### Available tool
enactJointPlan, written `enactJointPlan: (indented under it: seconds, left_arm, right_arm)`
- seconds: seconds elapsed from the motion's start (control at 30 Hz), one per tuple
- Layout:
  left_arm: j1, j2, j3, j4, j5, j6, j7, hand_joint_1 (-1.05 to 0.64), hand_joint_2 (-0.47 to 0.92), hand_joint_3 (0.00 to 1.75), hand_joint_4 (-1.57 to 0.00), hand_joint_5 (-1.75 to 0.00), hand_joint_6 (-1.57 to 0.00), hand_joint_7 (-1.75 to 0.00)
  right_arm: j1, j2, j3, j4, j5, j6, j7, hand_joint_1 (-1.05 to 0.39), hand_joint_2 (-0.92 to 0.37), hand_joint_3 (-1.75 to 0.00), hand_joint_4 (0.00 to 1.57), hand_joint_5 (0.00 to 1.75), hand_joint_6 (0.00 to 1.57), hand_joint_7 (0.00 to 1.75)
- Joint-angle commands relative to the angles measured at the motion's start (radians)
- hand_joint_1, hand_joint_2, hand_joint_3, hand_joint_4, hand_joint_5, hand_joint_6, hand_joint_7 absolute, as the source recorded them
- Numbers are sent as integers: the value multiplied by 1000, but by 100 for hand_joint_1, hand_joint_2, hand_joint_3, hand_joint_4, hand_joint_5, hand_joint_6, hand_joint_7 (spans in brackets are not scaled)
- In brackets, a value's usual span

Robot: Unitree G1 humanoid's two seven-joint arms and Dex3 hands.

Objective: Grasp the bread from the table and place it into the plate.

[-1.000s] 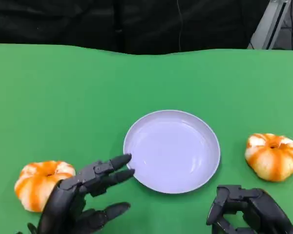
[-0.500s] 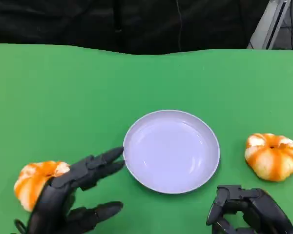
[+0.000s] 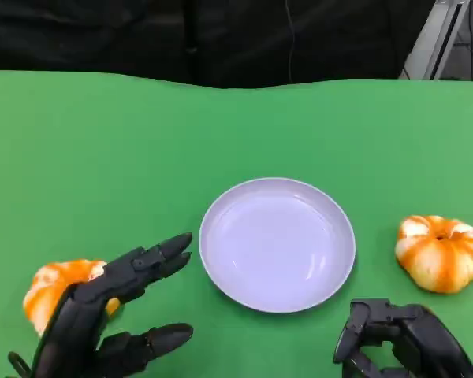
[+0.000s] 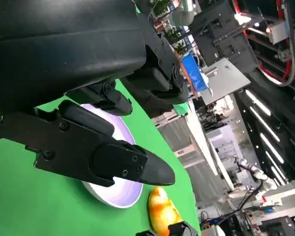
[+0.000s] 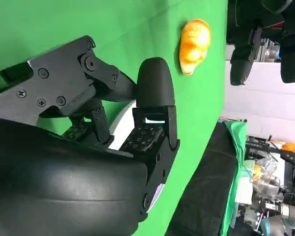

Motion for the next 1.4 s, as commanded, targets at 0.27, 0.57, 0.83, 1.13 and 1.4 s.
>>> enactJointPlan:
  seconds: [0.27, 0.57, 0.83, 1.13, 1.4]
  left_arm:
    - [7, 63, 58, -42, 72, 0, 84, -65, 92, 9, -64, 0, -61, -2]
    - [-11, 102, 91, 1, 156, -7, 163, -65, 92, 8, -66, -1, -64, -2]
    - [-8, 133, 108, -11, 198, 27, 206, -66, 92, 10, -65, 0, -64, -1]
    - [7, 180, 141, -51, 264, 109, 258, -69, 92, 12, -61, 0, -62, 0]
    - [13, 215, 154, -58, 314, 154, 291, -70, 92, 13, -60, 0, -60, 0]
  right_arm:
    - [3, -10, -6, 5, 3, -13, -2, -9, -64, -93, 85, 145, 87, 117]
    - [-4, -9, -8, 11, 10, -13, 7, -9, -63, -94, 84, 146, 86, 118]
    - [0, -11, -5, 6, -6, -7, -5, -10, -64, -93, 85, 144, 86, 118]
    - [-8, -10, -10, 21, 14, -11, 11, -10, -66, -90, 85, 144, 86, 117]
    - [-10, -8, -12, 29, 20, -17, 19, -9, -64, -92, 85, 143, 86, 118]
